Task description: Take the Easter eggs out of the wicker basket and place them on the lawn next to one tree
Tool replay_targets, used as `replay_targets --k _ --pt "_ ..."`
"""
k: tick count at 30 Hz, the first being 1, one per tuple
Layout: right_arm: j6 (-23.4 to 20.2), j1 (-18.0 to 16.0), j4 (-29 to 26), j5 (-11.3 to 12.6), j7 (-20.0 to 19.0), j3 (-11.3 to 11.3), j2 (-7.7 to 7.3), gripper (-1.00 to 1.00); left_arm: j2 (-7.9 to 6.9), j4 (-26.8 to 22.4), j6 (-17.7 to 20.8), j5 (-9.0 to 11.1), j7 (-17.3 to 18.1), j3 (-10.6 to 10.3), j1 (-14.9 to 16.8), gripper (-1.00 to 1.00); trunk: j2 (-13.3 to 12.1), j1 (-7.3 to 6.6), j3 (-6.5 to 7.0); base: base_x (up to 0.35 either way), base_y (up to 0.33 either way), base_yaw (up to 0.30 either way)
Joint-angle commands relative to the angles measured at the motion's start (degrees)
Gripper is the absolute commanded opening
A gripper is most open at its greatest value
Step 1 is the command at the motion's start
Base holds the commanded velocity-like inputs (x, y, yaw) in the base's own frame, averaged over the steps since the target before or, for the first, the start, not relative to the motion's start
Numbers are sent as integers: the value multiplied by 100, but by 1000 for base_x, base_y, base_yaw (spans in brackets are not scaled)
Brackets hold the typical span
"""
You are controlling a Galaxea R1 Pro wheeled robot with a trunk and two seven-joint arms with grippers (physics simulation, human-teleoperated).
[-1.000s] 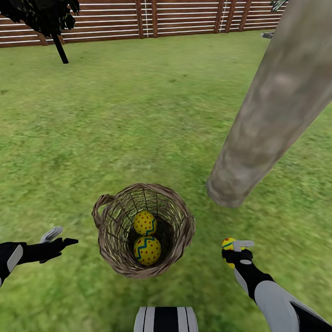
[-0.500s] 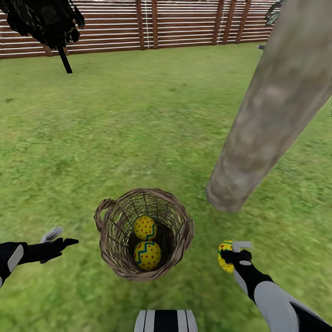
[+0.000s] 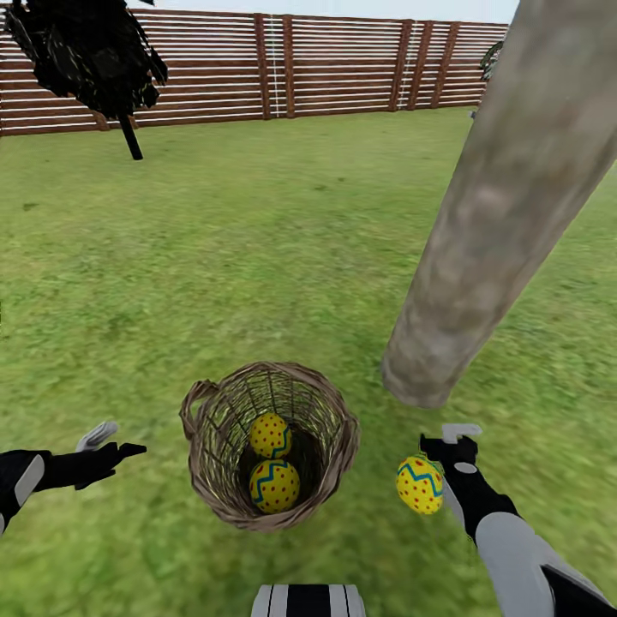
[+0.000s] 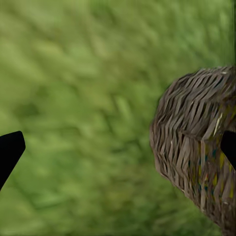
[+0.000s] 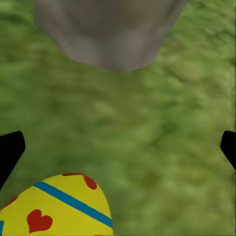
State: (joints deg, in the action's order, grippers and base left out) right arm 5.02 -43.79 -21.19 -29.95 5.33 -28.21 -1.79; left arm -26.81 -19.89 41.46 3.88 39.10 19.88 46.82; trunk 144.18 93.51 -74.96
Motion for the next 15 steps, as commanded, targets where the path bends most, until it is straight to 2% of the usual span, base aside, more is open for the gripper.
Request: replay_targets --k 1,5,6,7,8,13,15 --pt "17 6 -62 12 3 -44 4 100 1 2 46 34 -7 16 2 100 0 -3 19 0 0 0" --pt "-57 19 -153 146 -11 -30 1 100 1 3 46 34 -7 16 2 100 -6 -13 107 0 0 0" --pt "-66 19 -155 142 -70 -22 -2 100 1 3 46 34 -8 16 2 100 -7 -16 130 0 0 0" --pt "-133 19 -156 138 -330 -14 -23 100 1 3 46 34 -8 16 2 100 -8 -19 152 0 0 0" --pt "-470 19 -153 149 -944 -27 -40 100 1 3 46 34 -8 16 2 100 -10 -21 174 0 0 0" --pt "-2260 14 -477 173 -2957 -56 -126 100 1 0 46 31 -8 16 2 100 -16 -34 285 0 0 0" --pt "-2771 11 -719 174 -3701 -76 -250 100 1 -1 53 27 -8 10 2 100 -19 -39 329 0 0 0"
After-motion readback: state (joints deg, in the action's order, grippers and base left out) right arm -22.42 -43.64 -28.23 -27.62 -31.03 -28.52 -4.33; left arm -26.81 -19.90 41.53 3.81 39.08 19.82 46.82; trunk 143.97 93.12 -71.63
